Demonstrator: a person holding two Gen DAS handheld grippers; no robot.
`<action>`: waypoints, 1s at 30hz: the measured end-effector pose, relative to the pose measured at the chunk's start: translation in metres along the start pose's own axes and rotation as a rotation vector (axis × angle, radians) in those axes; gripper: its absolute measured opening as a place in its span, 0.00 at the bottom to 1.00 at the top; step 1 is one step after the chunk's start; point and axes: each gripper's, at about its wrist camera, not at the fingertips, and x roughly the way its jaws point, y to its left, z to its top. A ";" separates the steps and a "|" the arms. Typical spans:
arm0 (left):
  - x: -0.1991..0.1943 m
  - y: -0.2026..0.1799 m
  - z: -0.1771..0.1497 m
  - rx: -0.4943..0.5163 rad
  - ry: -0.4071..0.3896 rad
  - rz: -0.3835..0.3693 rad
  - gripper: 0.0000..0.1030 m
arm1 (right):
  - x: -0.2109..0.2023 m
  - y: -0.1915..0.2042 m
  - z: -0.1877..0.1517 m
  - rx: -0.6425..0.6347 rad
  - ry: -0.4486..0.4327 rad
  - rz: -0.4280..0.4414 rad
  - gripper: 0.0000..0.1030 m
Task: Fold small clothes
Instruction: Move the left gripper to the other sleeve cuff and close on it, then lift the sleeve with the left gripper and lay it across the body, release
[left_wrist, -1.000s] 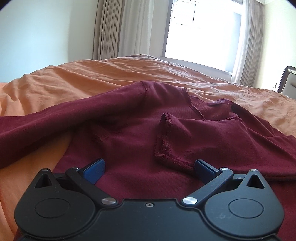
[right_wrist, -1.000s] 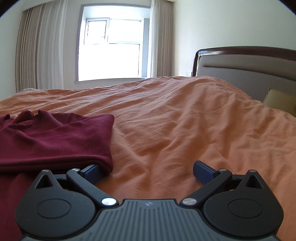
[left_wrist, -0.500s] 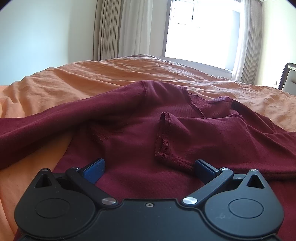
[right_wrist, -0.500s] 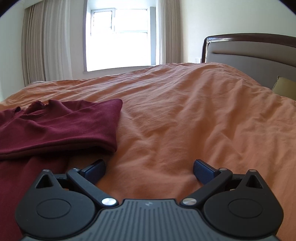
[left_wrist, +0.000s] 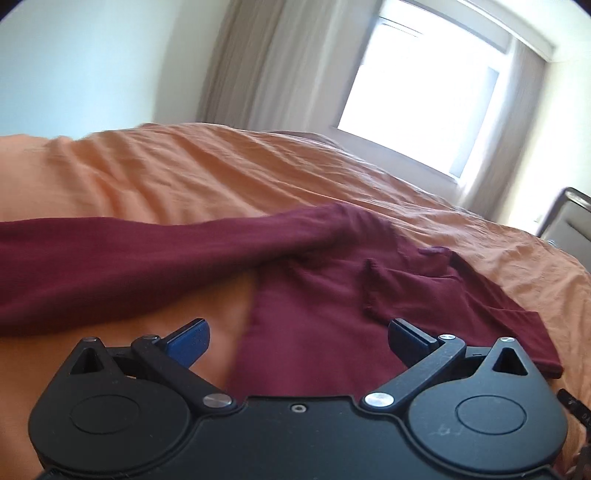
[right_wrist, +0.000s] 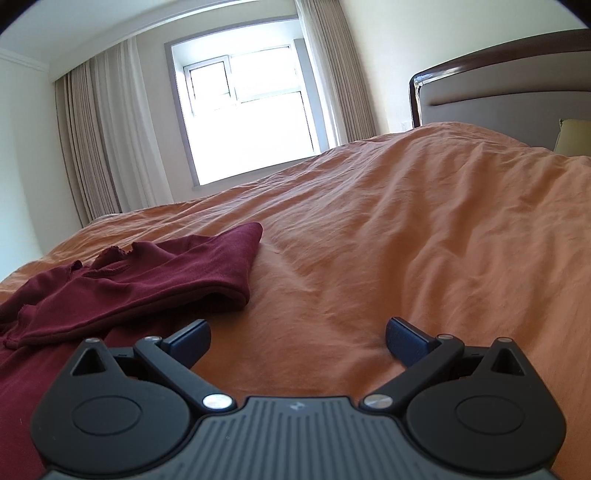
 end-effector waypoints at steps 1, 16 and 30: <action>-0.010 0.012 -0.001 -0.008 0.002 0.044 1.00 | -0.001 -0.001 -0.001 0.006 -0.005 0.006 1.00; -0.065 0.165 -0.002 -0.430 -0.092 0.283 0.99 | -0.027 0.045 0.002 -0.296 -0.052 0.216 1.00; -0.076 0.175 0.017 -0.438 -0.357 0.450 0.06 | -0.020 0.034 -0.009 -0.225 -0.002 0.230 1.00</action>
